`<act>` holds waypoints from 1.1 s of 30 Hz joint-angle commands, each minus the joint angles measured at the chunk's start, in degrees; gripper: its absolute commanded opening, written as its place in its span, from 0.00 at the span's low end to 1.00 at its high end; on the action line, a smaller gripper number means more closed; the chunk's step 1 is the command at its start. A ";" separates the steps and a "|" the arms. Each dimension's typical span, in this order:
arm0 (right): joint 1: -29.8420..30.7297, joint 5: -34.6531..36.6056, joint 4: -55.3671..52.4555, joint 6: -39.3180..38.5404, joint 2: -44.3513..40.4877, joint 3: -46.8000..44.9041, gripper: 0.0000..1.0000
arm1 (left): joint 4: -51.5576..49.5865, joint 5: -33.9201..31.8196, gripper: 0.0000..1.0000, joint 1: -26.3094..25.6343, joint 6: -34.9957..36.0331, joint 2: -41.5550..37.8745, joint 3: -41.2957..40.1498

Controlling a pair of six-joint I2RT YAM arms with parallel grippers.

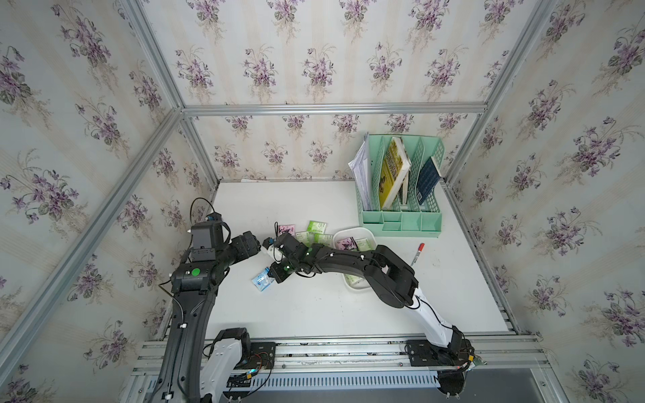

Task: Put the pocket tissues into the storage box
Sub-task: Pick up the pocket tissues from the center of the board, then place the pocket tissues in the storage box.

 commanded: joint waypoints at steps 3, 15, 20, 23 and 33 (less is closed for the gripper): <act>-2.98 0.40 8.74 2.91 -13.77 -15.05 0.00 | 3.77 4.44 0.99 -0.77 -0.39 1.39 -1.47; -22.19 1.39 7.81 4.29 -43.34 -38.28 0.00 | 18.31 -4.13 0.99 -25.73 -7.14 13.66 -0.79; -33.67 0.25 7.35 4.24 -48.33 -44.60 0.00 | 22.12 -5.94 0.99 -33.85 -6.98 20.71 2.34; -37.09 -0.51 6.60 3.36 -47.74 -45.74 0.00 | 22.67 -5.62 0.99 -36.45 -6.81 24.06 4.32; -38.64 -2.13 8.52 3.65 -41.41 -45.50 0.00 | 22.44 -6.09 0.99 -38.98 -6.57 26.82 6.61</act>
